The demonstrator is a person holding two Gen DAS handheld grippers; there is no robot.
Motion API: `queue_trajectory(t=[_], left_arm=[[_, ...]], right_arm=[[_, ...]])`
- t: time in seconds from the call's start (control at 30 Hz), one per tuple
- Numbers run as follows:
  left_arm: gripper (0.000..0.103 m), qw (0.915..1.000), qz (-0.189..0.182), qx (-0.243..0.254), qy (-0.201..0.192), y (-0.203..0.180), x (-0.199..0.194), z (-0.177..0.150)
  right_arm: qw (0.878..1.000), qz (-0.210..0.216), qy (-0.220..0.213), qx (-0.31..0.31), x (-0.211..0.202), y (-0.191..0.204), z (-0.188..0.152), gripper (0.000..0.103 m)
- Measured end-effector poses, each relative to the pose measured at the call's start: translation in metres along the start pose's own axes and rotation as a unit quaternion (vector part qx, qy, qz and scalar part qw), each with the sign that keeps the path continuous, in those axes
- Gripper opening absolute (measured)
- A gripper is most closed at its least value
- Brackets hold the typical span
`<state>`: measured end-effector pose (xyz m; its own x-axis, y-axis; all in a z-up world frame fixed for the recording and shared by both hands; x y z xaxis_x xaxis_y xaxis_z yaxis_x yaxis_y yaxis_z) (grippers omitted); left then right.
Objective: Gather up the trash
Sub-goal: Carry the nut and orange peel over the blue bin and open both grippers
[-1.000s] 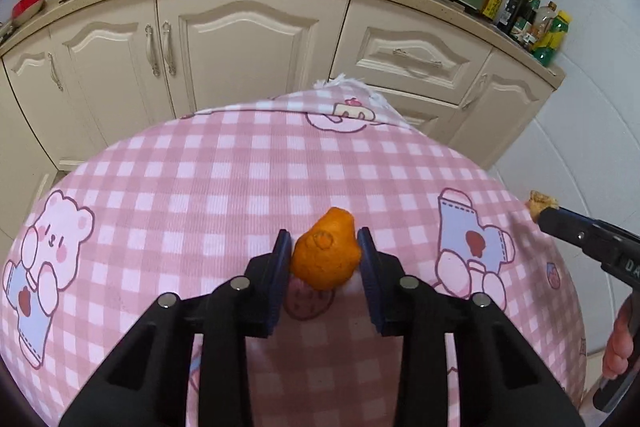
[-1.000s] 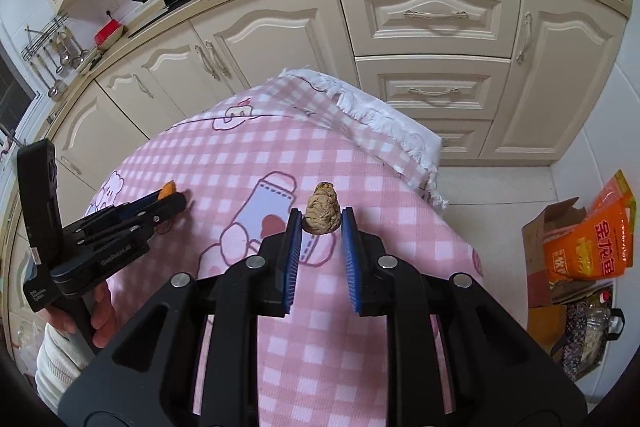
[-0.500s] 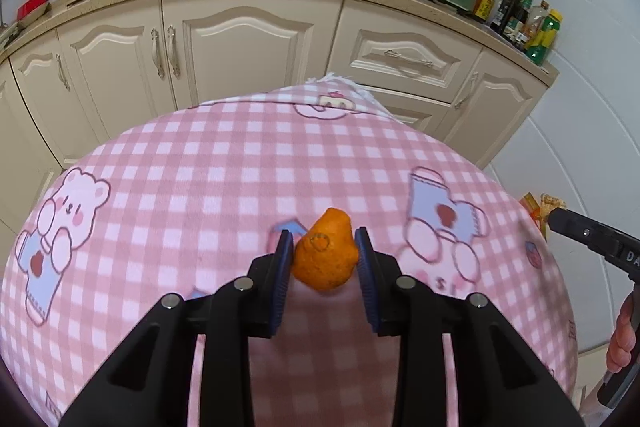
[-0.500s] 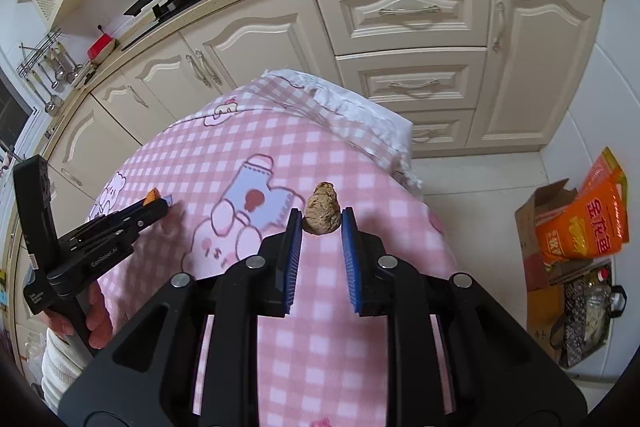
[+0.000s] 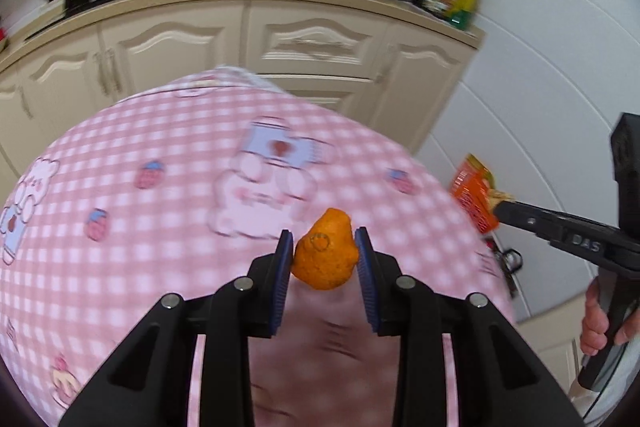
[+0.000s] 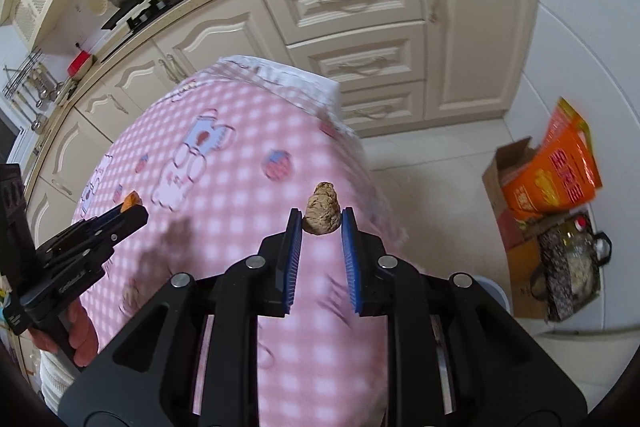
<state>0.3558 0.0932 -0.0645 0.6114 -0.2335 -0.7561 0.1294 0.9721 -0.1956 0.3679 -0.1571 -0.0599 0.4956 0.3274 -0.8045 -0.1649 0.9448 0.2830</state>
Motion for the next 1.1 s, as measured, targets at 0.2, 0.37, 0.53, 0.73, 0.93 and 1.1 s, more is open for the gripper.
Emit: queue_trajectory(t=[0.2, 0.37, 0.53, 0.73, 0.93, 1.1], left_arm=[[0.031, 0.9984, -0.042, 0.037, 0.014, -0.070, 0.000, -0.018], [0.031, 0.9934, -0.077, 0.080, 0.030, -0.140, 0.009, -0.034], [0.031, 0.9849, -0.107, 0.124, 0.055, -0.204, 0.027, -0.049], [0.031, 0.9724, -0.120, 0.173, 0.101, -0.268, 0.065, -0.070], [0.034, 0.9585, -0.121, 0.211, 0.149, -0.306, 0.101, -0.087], [0.039, 0.9549, -0.112, 0.201, 0.187, -0.302, 0.119, -0.096]], right_arm=[[0.999, -0.015, 0.005, 0.036, -0.023, -0.049, -0.031, 0.021], [0.997, -0.035, 0.007, 0.068, -0.040, -0.097, -0.060, 0.021], [0.993, -0.050, 0.014, 0.105, -0.052, -0.145, -0.088, 0.021], [0.985, -0.076, 0.033, 0.154, -0.059, -0.204, -0.122, 0.021], [0.976, -0.097, 0.050, 0.190, -0.062, -0.243, -0.147, 0.021], [0.973, -0.097, 0.065, 0.201, -0.058, -0.252, -0.157, 0.021]])
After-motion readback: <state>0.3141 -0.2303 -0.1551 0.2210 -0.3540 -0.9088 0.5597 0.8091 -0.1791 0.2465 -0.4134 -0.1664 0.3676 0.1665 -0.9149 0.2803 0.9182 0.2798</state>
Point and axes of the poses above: each gripper's, at about its wrist camera, not at the fingertips, and x roughly the way its jaws point, y to its left, z to its top, the point moved 1 cm from there along x, roughly the way its jaws point
